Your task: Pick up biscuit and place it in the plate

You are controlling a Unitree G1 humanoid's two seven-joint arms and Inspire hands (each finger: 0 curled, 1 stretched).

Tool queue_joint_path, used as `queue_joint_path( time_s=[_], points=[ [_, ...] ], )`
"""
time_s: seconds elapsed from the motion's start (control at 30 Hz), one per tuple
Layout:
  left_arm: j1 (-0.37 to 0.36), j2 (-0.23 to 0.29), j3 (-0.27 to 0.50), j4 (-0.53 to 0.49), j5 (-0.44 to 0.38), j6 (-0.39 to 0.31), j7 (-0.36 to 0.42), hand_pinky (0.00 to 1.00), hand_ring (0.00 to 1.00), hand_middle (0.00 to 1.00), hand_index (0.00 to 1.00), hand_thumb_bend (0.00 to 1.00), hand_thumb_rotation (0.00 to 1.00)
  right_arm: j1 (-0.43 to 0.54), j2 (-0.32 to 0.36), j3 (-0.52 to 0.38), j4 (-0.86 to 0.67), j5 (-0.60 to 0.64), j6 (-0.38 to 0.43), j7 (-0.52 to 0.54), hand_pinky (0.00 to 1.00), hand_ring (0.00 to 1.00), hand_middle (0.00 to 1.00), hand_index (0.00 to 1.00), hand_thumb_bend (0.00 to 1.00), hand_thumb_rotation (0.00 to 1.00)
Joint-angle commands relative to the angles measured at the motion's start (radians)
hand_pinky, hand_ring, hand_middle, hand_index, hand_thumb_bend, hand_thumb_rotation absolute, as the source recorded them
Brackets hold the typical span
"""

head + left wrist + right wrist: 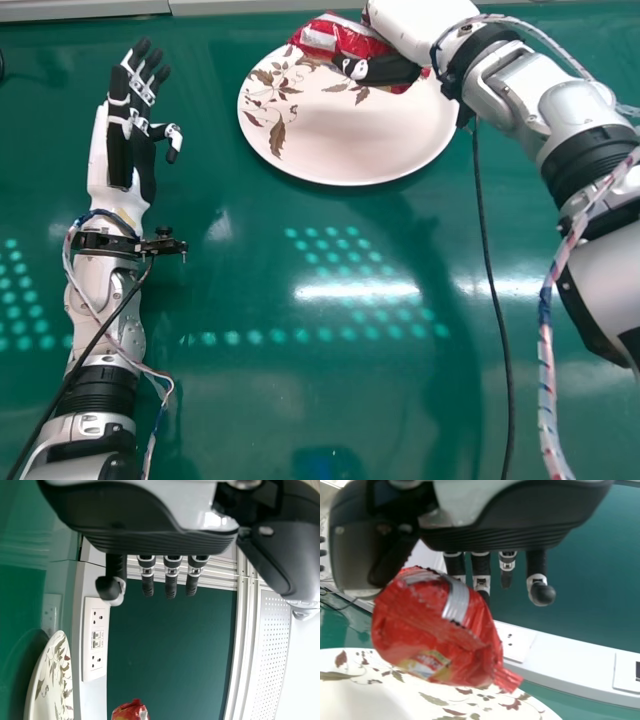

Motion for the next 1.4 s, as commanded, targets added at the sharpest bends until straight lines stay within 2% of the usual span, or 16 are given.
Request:
queue_joint_path(
  time_s=[0.0, 0.4, 0.6, 0.77, 0.8, 0.87, 0.93, 0.97, 1.0, 1.03, 1.13, 1.27, 1.37],
  points=[
    [0.059, -0.022, 0.003, 0.036, -0.018, -0.004, 0.002, 0.00, 1.00, 1.00, 1.00, 1.00, 0.96, -0.037, 0.011, 0.009, 0.020, 0.024, 0.030, -0.005, 0.06, 0.41, 0.47, 0.50, 0.51, 0.00],
    [0.067, -0.029, 0.002, 0.027, -0.021, -0.006, 0.000, 0.00, 1.00, 1.00, 1.00, 1.00, 0.97, -0.024, 0.037, 0.047, 0.072, 0.054, 0.099, 0.001, 0.06, 0.40, 0.46, 0.50, 0.51, 0.00],
    [0.074, -0.032, -0.001, 0.012, -0.020, 0.003, 0.004, 0.00, 1.00, 1.00, 1.00, 1.00, 0.96, -0.004, 0.046, 0.081, 0.074, 0.050, 0.100, -0.012, 0.07, 0.40, 0.46, 0.50, 0.51, 0.00],
    [0.076, -0.032, 0.000, 0.015, -0.025, -0.001, -0.004, 0.00, 1.00, 1.00, 1.00, 1.00, 0.96, 0.005, 0.053, 0.071, 0.072, 0.081, 0.079, -0.021, 0.08, 0.41, 0.47, 0.50, 0.51, 0.00],
    [0.077, -0.034, 0.001, 0.014, -0.028, 0.001, -0.005, 0.00, 1.00, 1.00, 1.00, 1.00, 0.96, 0.004, 0.051, 0.072, 0.071, 0.086, 0.073, -0.016, 0.09, 0.41, 0.47, 0.50, 0.51, 0.00],
    [0.079, -0.037, 0.001, 0.011, -0.033, 0.006, -0.005, 0.00, 1.00, 1.00, 1.00, 1.00, 0.96, -0.008, 0.041, 0.096, 0.066, 0.071, 0.065, 0.010, 0.30, 0.46, 0.50, 0.47, 0.52, 0.00],
    [0.079, -0.036, 0.000, 0.016, -0.032, -0.002, -0.005, 0.00, 1.00, 1.00, 1.00, 1.00, 0.97, -0.015, 0.036, 0.102, 0.060, 0.074, 0.068, 0.048, 0.52, 0.62, 0.67, 0.68, 0.83, 0.45],
    [0.078, -0.035, -0.002, 0.019, -0.031, -0.006, -0.004, 0.00, 1.00, 1.00, 1.00, 1.00, 0.97, -0.015, 0.035, 0.095, 0.058, 0.087, 0.069, 0.068, 0.58, 0.68, 0.74, 0.77, 0.91, 0.55],
    [0.078, -0.035, -0.002, 0.020, -0.031, -0.006, -0.003, 0.00, 1.00, 1.00, 1.00, 1.00, 0.98, -0.015, 0.034, 0.085, 0.055, 0.101, 0.071, 0.089, 0.65, 0.75, 0.81, 0.85, 0.96, 0.62],
    [0.076, -0.035, -0.003, 0.022, -0.032, -0.007, -0.003, 0.00, 1.00, 1.00, 1.00, 1.00, 0.99, -0.015, 0.033, 0.079, 0.053, 0.111, 0.073, 0.102, 0.72, 0.83, 0.89, 0.93, 0.98, 0.67],
    [0.075, -0.036, -0.004, 0.023, -0.029, -0.007, 0.000, 0.00, 1.00, 1.00, 1.00, 1.00, 1.00, -0.013, 0.024, 0.079, 0.042, 0.123, 0.079, 0.111, 0.82, 0.94, 0.99, 0.99, 1.00, 0.74],
    [0.078, -0.037, -0.006, 0.016, -0.026, -0.001, 0.007, 0.00, 1.00, 1.00, 1.00, 1.00, 0.98, -0.014, 0.015, 0.082, 0.034, 0.128, 0.091, 0.115, 0.91, 0.99, 1.00, 1.00, 1.00, 0.79],
    [0.079, -0.033, -0.009, 0.020, -0.018, -0.008, 0.009, 0.00, 1.00, 1.00, 1.00, 1.00, 0.99, -0.015, 0.005, 0.075, 0.029, 0.137, 0.096, 0.119, 0.92, 1.00, 1.00, 1.00, 1.00, 0.81]
  ],
)
